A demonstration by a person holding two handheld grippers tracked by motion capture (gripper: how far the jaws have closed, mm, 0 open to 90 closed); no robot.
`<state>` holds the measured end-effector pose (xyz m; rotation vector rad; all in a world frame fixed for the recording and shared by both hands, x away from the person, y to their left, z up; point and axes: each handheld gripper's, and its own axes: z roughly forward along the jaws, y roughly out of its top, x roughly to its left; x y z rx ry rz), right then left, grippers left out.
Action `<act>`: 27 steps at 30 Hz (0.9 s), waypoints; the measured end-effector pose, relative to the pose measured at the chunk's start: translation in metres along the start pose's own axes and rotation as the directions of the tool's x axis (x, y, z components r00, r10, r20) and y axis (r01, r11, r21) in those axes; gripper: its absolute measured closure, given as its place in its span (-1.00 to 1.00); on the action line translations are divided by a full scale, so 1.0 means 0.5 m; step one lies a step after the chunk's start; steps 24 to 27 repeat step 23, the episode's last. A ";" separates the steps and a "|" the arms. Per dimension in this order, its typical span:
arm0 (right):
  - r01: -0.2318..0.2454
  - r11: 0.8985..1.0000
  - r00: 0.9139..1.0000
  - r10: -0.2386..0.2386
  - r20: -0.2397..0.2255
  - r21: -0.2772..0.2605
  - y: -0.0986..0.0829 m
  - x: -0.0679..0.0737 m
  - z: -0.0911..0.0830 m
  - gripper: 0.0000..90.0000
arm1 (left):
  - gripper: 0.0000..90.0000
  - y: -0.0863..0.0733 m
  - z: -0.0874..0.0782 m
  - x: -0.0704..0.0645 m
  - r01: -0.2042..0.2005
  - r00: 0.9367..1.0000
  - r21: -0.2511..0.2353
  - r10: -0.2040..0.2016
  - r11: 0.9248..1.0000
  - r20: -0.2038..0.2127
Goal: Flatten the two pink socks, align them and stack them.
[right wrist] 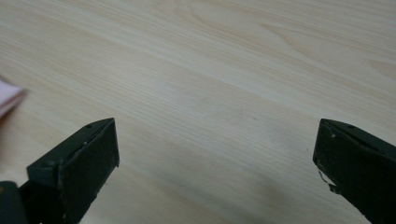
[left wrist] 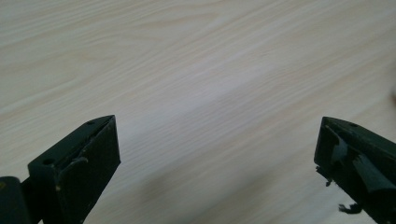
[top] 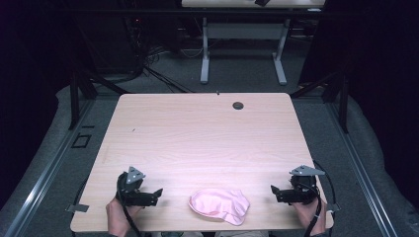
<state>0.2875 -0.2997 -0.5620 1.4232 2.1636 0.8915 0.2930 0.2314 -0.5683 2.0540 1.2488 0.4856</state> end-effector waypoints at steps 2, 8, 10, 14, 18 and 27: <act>-0.011 1.000 1.000 0.011 0.017 0.001 -0.003 -0.014 0.008 -1.00 | -0.99 -0.009 0.002 0.022 0.028 0.999 0.003 -0.028 1.000 -0.021; -0.018 0.999 0.998 0.016 0.064 0.030 -0.013 -0.054 0.037 -1.00 | -1.00 -0.030 0.012 0.060 0.065 0.994 0.017 -0.064 0.998 -0.088; -0.025 0.999 0.997 0.022 0.073 0.036 -0.016 -0.063 0.044 -1.00 | -1.00 -0.034 0.014 0.065 0.069 0.993 0.015 -0.068 0.997 -0.099; -0.045 0.999 0.997 0.045 0.055 0.009 -0.021 -0.076 0.048 -1.00 | -1.00 -0.041 0.022 0.072 0.077 0.991 0.005 -0.076 0.997 -0.112; -0.034 0.999 0.998 0.035 0.045 -0.017 -0.024 -0.080 0.051 -1.00 | -1.00 -0.044 0.022 0.074 0.080 0.989 -0.008 -0.080 0.997 -0.122; -0.037 0.999 0.998 0.038 0.045 -0.020 -0.025 -0.079 0.051 -1.00 | -1.00 -0.043 0.023 0.076 0.080 0.990 -0.006 -0.080 0.997 -0.120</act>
